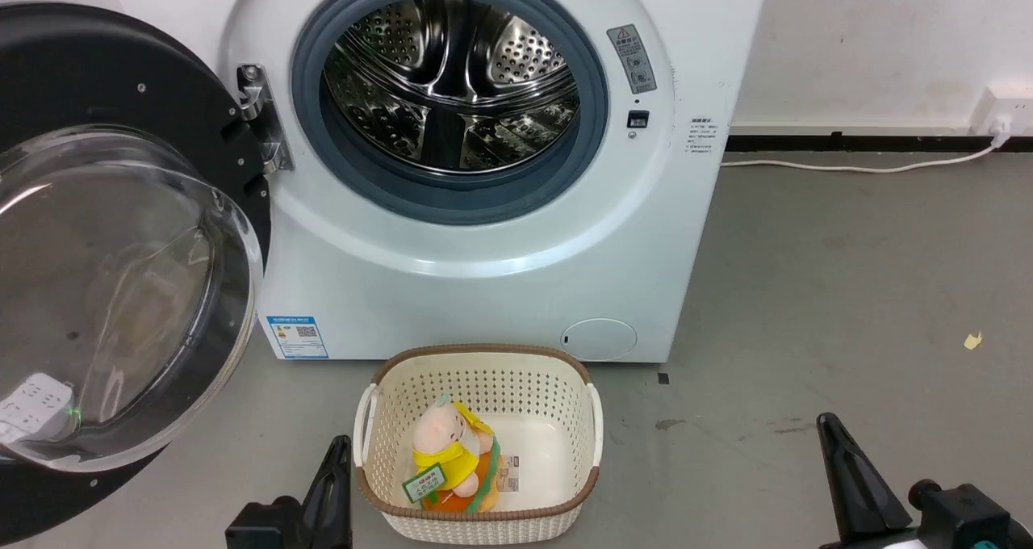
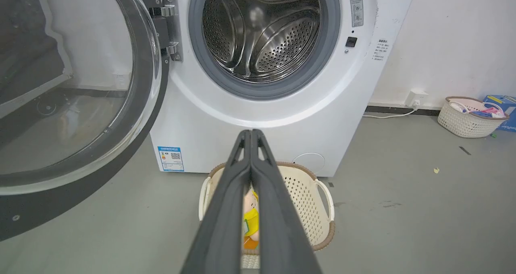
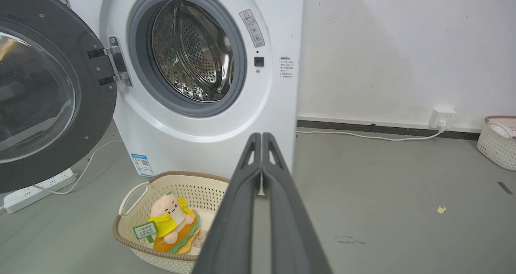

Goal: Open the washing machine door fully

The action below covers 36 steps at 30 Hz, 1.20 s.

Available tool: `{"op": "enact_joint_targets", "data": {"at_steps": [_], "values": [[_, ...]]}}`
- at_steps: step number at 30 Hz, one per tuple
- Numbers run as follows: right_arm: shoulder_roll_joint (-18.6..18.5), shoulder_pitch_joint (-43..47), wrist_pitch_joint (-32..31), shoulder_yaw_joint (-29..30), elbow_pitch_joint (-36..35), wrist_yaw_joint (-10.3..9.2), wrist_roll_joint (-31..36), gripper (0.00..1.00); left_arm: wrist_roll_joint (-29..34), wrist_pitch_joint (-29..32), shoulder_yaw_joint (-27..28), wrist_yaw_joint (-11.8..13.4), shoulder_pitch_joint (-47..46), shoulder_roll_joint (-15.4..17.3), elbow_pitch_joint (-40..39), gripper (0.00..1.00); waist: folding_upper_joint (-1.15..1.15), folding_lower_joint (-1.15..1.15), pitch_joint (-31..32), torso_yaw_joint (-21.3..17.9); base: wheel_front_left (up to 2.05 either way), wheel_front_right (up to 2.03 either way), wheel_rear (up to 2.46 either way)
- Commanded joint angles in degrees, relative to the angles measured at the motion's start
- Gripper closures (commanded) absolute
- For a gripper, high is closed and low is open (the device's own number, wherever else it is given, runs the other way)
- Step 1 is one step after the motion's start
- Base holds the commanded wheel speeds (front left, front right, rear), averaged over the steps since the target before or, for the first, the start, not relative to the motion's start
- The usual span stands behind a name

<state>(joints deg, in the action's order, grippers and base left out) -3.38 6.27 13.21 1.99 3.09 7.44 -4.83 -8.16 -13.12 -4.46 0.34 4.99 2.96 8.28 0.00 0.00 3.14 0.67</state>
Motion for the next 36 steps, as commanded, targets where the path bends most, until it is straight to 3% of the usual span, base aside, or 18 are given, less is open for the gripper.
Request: {"op": "enact_joint_targets", "data": {"at_steps": [1,36], "values": [[0.1,-0.7,-0.3,-0.1,-0.3,0.01,0.4,1.00,0.6,0.3,0.3,0.0,-0.6,0.0,-0.5,1.00,0.00,0.00,0.0,0.0,0.00,0.00,0.00],[0.2,-2.5,-4.4,-0.7,-1.2,0.02,1.8,1.00,3.0,4.4,1.6,-0.1,-2.0,0.0,-3.0,1.00,0.00,0.00,-1.0,-0.2,0.00,0.00,0.00]]}}
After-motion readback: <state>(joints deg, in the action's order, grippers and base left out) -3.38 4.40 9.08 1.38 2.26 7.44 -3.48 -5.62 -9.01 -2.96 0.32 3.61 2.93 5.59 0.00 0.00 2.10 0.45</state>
